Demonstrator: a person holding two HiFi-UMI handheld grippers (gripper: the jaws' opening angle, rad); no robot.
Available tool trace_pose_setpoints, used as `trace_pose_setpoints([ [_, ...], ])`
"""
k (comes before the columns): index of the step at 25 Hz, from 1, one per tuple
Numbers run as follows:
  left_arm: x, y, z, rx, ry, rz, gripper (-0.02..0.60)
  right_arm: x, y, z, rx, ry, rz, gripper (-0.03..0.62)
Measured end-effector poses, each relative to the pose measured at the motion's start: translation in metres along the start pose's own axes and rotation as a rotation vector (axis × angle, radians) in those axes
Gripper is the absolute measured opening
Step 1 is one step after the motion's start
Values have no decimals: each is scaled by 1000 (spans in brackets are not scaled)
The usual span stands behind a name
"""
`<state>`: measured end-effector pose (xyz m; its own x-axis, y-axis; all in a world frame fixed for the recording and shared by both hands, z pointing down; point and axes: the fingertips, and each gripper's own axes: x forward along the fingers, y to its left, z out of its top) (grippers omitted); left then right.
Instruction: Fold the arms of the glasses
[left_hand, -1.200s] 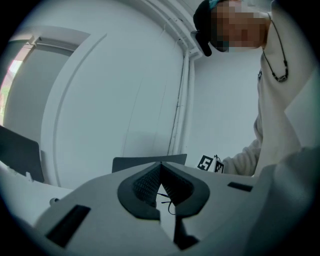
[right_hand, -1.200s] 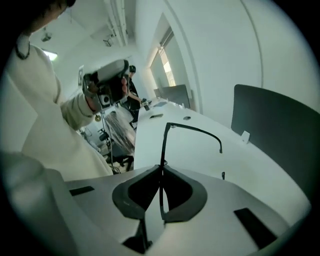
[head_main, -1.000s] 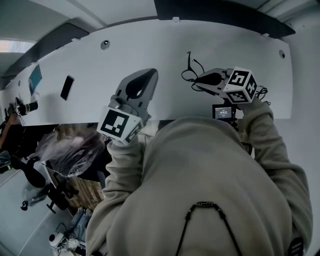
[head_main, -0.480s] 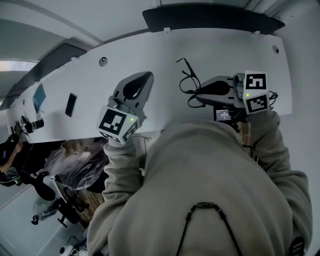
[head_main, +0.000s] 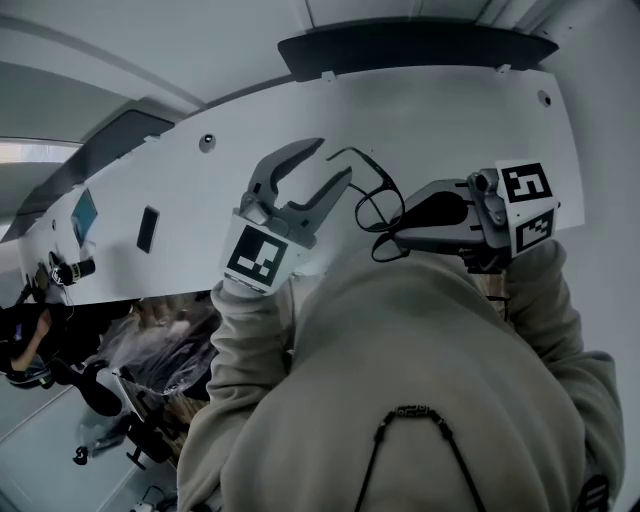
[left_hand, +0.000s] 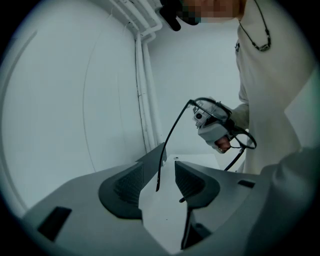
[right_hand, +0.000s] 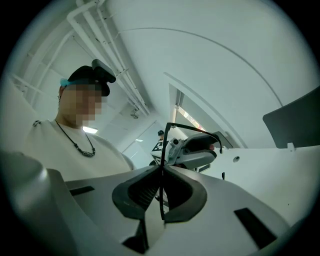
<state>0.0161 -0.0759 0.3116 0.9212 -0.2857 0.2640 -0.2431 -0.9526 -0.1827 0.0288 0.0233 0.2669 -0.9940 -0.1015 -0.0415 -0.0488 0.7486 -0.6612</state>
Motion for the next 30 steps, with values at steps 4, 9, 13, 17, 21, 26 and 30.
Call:
trace_pose_setpoints([
  [4,3,-5,2,39,22,16,179,1,9,3,-9,-10,18,40],
  [9,3,-5,2,75,45,51,132,1,12,4,-12,-11,22,40],
  [13,1,1,-1,84,55,89,54,1,17,7,-19,-23,43,40],
  [17,-1,-1,3,75,37,90,29,-1,18,10,-33,-33,28,40],
  [21,-2,-4,3,79,38,80,23,-2,15,13,-37,-41,0,40],
  [26,-3,-14,5,71,30,61,23,-2,15,16,-52,-52,-16,40],
  [30,-7,-23,8,54,11,33,23,-2,12,22,-70,-82,-46,40],
])
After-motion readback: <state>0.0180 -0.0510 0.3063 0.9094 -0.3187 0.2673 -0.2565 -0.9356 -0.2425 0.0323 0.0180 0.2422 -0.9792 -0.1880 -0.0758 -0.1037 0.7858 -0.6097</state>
